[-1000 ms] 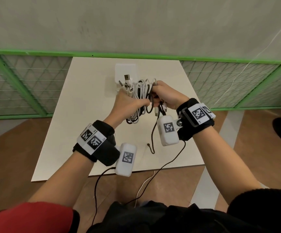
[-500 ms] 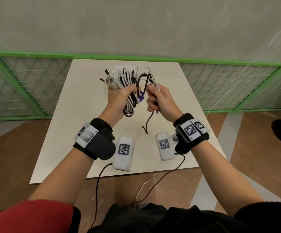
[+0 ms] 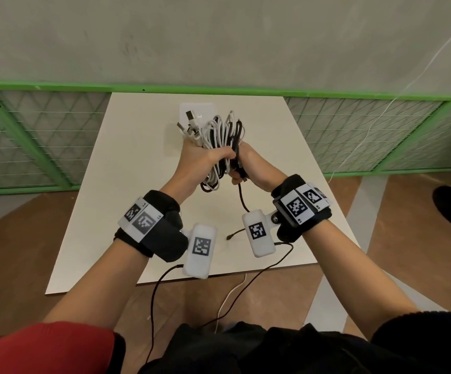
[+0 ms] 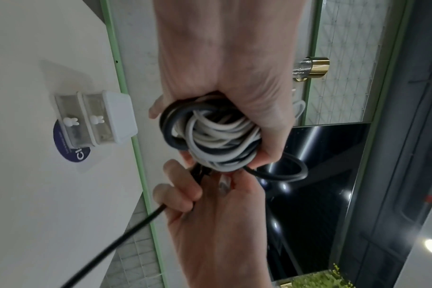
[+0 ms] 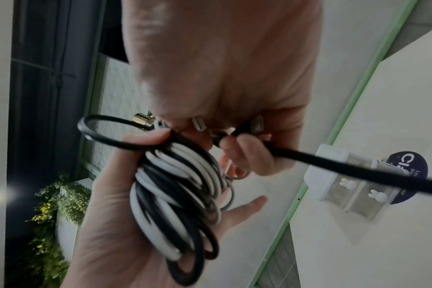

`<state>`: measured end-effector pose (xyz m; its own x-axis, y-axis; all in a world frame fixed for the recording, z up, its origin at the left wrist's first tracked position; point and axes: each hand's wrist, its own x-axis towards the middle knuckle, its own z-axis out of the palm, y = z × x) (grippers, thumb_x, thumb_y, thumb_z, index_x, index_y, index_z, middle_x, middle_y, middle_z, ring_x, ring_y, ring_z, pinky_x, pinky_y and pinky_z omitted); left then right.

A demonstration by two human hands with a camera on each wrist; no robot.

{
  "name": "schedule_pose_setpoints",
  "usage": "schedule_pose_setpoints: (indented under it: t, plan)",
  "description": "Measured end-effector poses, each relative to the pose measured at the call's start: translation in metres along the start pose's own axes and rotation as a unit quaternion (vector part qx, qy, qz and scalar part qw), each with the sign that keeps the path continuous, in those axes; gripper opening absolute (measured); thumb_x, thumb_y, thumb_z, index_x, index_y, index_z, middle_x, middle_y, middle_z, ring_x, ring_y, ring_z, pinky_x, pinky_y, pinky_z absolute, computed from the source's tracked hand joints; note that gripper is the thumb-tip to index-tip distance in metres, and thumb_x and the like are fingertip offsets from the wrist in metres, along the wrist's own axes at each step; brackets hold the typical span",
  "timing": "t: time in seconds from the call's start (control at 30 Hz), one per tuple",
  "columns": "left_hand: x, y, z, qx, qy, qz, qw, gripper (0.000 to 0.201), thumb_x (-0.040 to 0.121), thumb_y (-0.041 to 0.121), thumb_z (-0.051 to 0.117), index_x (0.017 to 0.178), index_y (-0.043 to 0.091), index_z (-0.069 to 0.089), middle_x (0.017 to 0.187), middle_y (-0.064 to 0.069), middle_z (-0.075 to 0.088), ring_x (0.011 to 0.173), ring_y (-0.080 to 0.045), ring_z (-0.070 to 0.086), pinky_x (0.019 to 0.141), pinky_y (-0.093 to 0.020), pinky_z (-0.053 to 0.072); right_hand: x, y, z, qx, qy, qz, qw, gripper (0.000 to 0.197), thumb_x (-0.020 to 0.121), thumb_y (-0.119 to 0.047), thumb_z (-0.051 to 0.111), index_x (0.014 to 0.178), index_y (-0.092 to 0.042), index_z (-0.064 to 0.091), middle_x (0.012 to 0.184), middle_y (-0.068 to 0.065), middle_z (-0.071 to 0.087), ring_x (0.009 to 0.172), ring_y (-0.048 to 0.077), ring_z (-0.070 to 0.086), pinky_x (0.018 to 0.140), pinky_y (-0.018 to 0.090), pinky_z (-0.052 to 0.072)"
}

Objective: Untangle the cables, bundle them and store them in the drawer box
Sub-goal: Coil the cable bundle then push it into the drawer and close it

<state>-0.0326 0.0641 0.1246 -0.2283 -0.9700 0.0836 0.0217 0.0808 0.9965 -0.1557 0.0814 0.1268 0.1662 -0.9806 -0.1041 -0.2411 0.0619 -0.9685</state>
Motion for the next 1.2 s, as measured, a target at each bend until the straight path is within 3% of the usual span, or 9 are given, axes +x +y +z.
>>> schedule_pose_setpoints:
  t: [0.27, 0.4, 0.57, 0.67, 0.8, 0.93, 1.03, 1.1, 1.2]
  plan:
    - [-0.003, 0.007, -0.001, 0.053, -0.073, 0.041, 0.995, 0.028, 0.059, 0.015, 0.070, 0.086, 0.012, 0.066, 0.078, -0.002, 0.069, 0.074, -0.014, 0.068, 0.073, -0.028, 0.056, -0.001, 0.014, 0.002, 0.169, 0.009, 0.004, 0.986, 0.031, 0.092, -0.031, 0.027, 0.077, -0.010, 0.045, 0.060, 0.006, 0.031, 0.039, 0.009, 0.028, 0.043, 0.018, 0.023]
    - [-0.005, 0.011, 0.003, 0.074, -0.080, 0.067, 0.992, 0.029, 0.067, -0.001, 0.073, 0.078, 0.024, 0.062, 0.075, 0.008, 0.066, 0.068, 0.006, 0.063, 0.067, -0.014, 0.052, -0.004, 0.012, -0.001, 0.250, -0.015, -0.012, 0.968, 0.034, 0.087, -0.036, 0.030, 0.077, -0.009, 0.048, 0.057, 0.008, 0.036, 0.036, 0.011, 0.030, 0.042, 0.017, 0.020]
    - [-0.007, 0.007, 0.007, -0.002, -0.016, 0.069, 0.997, 0.026, 0.060, 0.005, 0.072, 0.081, 0.019, 0.063, 0.076, 0.007, 0.067, 0.069, 0.003, 0.066, 0.064, -0.015, 0.052, -0.002, 0.006, 0.002, 0.259, -0.033, 0.004, 0.965, 0.042, 0.096, -0.035, 0.022, 0.090, -0.016, 0.059, 0.069, -0.002, 0.058, 0.051, 0.013, 0.046, 0.045, 0.018, 0.028]
    - [-0.004, 0.003, 0.008, -0.012, 0.003, 0.053, 0.998, 0.031, 0.064, -0.005, 0.074, 0.081, 0.019, 0.062, 0.074, 0.009, 0.067, 0.068, 0.004, 0.065, 0.064, -0.013, 0.051, 0.000, 0.007, 0.006, 0.268, -0.037, 0.025, 0.962, 0.043, 0.093, -0.042, 0.027, 0.108, -0.020, 0.060, 0.099, 0.002, 0.065, 0.085, 0.024, 0.060, 0.064, 0.031, 0.047]
    - [-0.005, -0.002, 0.013, -0.073, 0.051, 0.033, 0.995, 0.030, 0.072, -0.013, 0.067, 0.085, 0.014, 0.064, 0.071, 0.013, 0.068, 0.068, 0.001, 0.066, 0.069, -0.016, 0.054, 0.002, 0.008, 0.012, 0.321, -0.026, 0.054, 0.945, 0.047, 0.093, -0.046, 0.028, 0.115, -0.019, 0.060, 0.119, 0.007, 0.059, 0.117, 0.027, 0.051, 0.098, 0.043, 0.040]
    - [-0.002, 0.004, 0.013, -0.115, 0.070, 0.029, 0.990, 0.028, 0.070, -0.011, 0.067, 0.092, 0.005, 0.063, 0.077, 0.002, 0.068, 0.071, -0.006, 0.068, 0.070, -0.023, 0.055, 0.001, 0.009, 0.017, 0.344, -0.003, 0.065, 0.937, 0.044, 0.091, -0.048, 0.034, 0.111, -0.019, 0.061, 0.111, 0.006, 0.063, 0.107, 0.025, 0.057, 0.091, 0.042, 0.045]
    - [0.006, 0.010, 0.006, -0.136, 0.089, 0.033, 0.986, 0.024, 0.058, 0.002, 0.068, 0.080, 0.010, 0.064, 0.074, 0.001, 0.069, 0.073, -0.017, 0.067, 0.072, -0.034, 0.057, -0.004, 0.019, 0.016, 0.272, -0.040, 0.077, 0.958, 0.055, 0.094, -0.055, 0.028, 0.123, -0.014, 0.049, 0.098, 0.016, 0.056, 0.066, 0.024, 0.063, 0.073, 0.041, 0.053]
    - [0.013, 0.011, -0.001, -0.135, 0.112, 0.031, 0.984, 0.021, 0.055, 0.005, 0.066, 0.074, 0.013, 0.064, 0.068, 0.007, 0.069, 0.067, -0.012, 0.066, 0.067, -0.029, 0.056, -0.007, 0.025, 0.014, 0.154, -0.036, 0.073, 0.985, 0.055, 0.097, -0.053, 0.020, 0.111, -0.013, 0.054, 0.070, 0.010, 0.051, 0.043, 0.015, 0.047, 0.062, 0.032, 0.050]
    - [0.017, 0.008, -0.009, -0.122, 0.109, 0.026, 0.986, 0.017, 0.054, 0.005, 0.065, 0.069, 0.014, 0.063, 0.059, 0.010, 0.067, 0.060, -0.008, 0.064, 0.059, -0.024, 0.052, -0.006, 0.027, -0.002, 0.051, 0.007, 0.059, 0.997, 0.042, 0.101, -0.033, 0.027, 0.082, -0.013, 0.059, 0.054, -0.003, 0.039, 0.045, 0.008, 0.034, 0.058, 0.025, 0.038]
